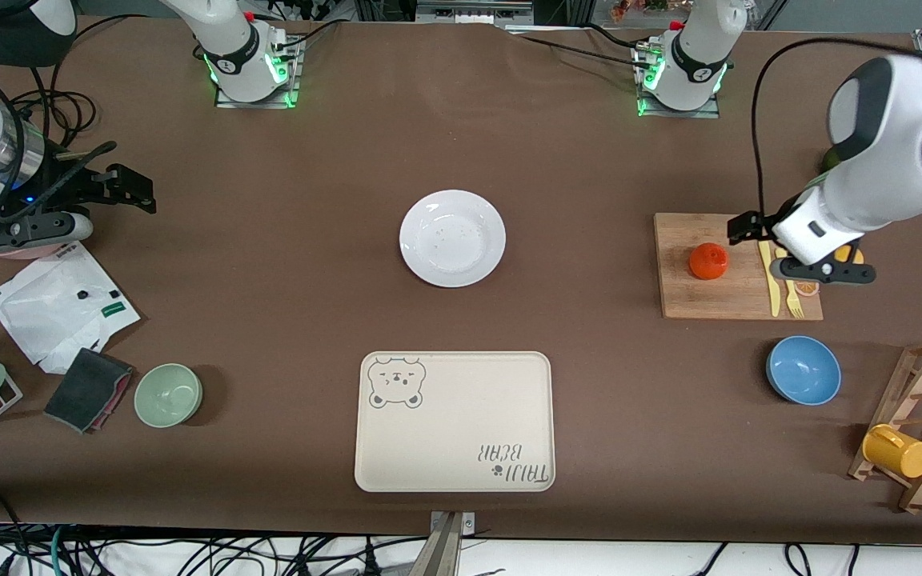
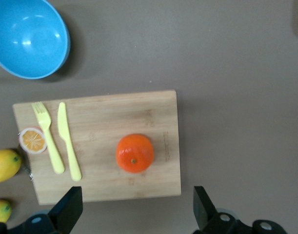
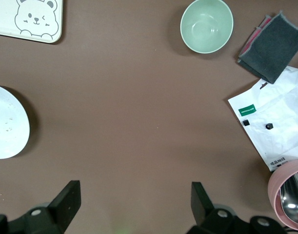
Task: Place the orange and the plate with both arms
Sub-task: 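Move the left gripper over the orange on the cutting board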
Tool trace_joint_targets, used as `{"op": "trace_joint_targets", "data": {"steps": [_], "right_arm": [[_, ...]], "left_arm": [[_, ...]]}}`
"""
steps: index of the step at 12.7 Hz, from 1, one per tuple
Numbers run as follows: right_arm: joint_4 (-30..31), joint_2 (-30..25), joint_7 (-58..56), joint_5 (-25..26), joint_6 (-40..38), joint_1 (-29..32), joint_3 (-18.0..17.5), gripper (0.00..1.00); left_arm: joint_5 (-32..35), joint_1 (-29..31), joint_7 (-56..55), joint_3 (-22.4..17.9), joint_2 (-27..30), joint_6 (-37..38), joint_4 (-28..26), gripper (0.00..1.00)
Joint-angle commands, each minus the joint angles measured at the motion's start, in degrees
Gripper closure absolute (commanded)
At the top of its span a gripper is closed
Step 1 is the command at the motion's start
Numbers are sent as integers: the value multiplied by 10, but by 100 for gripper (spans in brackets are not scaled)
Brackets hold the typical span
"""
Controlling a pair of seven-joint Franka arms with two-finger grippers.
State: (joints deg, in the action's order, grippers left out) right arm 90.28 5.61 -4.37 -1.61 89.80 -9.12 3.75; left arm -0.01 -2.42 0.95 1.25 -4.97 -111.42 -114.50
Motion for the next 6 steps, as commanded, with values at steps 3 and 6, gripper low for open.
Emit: {"op": "trace_joint_targets", "data": {"steps": [3, 6], "right_arm": [[1, -2, 9, 5, -5, 0, -1, 0], [1, -2, 9, 5, -5, 0, -1, 0]], "left_arm": [[14, 3, 13, 0, 1, -231, -172, 0], [15, 7, 22, 0, -32, -309, -207, 0]]}}
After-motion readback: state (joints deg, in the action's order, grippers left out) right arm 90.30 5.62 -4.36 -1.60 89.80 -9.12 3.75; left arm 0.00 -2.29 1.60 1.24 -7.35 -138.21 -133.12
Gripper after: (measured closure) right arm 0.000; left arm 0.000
